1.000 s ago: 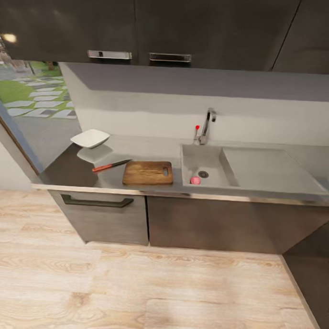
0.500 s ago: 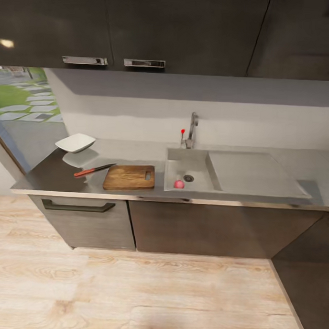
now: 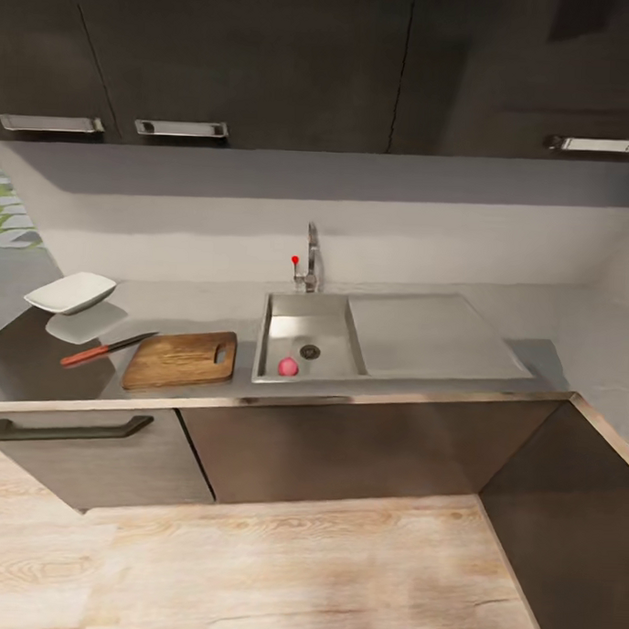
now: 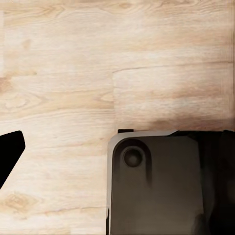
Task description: In the kitchen, take the Vidalia onion out of the sink, dice it on the chopping board with the paring knife, put the diced onion into the bowl on the countertop, then place both the paring knife and the chopping board into the sink.
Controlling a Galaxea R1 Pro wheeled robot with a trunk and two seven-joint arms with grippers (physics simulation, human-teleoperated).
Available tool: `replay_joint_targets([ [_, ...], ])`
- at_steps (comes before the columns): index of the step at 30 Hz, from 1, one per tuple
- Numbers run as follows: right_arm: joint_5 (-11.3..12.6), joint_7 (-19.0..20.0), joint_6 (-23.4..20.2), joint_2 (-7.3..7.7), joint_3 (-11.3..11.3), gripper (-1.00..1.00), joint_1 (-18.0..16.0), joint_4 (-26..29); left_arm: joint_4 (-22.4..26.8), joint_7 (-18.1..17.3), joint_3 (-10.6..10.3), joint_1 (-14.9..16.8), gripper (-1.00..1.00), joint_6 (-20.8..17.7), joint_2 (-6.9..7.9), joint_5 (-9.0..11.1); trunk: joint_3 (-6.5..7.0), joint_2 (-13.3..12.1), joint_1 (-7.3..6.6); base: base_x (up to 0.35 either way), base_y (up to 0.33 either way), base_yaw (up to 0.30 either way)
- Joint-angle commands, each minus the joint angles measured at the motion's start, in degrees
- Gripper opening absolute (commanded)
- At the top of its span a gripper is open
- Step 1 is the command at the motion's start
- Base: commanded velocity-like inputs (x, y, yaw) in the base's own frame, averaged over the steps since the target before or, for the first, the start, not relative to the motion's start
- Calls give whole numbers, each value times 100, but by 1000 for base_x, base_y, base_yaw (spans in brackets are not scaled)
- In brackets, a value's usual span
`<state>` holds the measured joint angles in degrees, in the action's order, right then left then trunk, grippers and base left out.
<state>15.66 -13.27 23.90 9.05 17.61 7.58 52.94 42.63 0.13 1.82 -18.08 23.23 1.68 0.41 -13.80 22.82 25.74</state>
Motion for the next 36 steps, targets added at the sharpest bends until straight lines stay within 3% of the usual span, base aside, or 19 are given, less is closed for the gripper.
replay_joint_targets([
  [1,42,-36,18,9,32,100,-2,6,9,2,3,-3,100,6,-1,3,-6,10,5,73,-147,-56],
  [18,34,-34,24,9,41,100,-2,6,33,5,7,-3,100,15,-1,3,61,10,5,-112,-145,119],
  [31,8,-1,41,18,73,100,-2,-74,64,6,9,-3,100,18,-5,6,63,10,5,-15,-25,7],
  [36,15,-14,39,18,59,100,-2,-106,614,27,11,120,100,-165,-164,4,63,10,5,0,0,0],
])
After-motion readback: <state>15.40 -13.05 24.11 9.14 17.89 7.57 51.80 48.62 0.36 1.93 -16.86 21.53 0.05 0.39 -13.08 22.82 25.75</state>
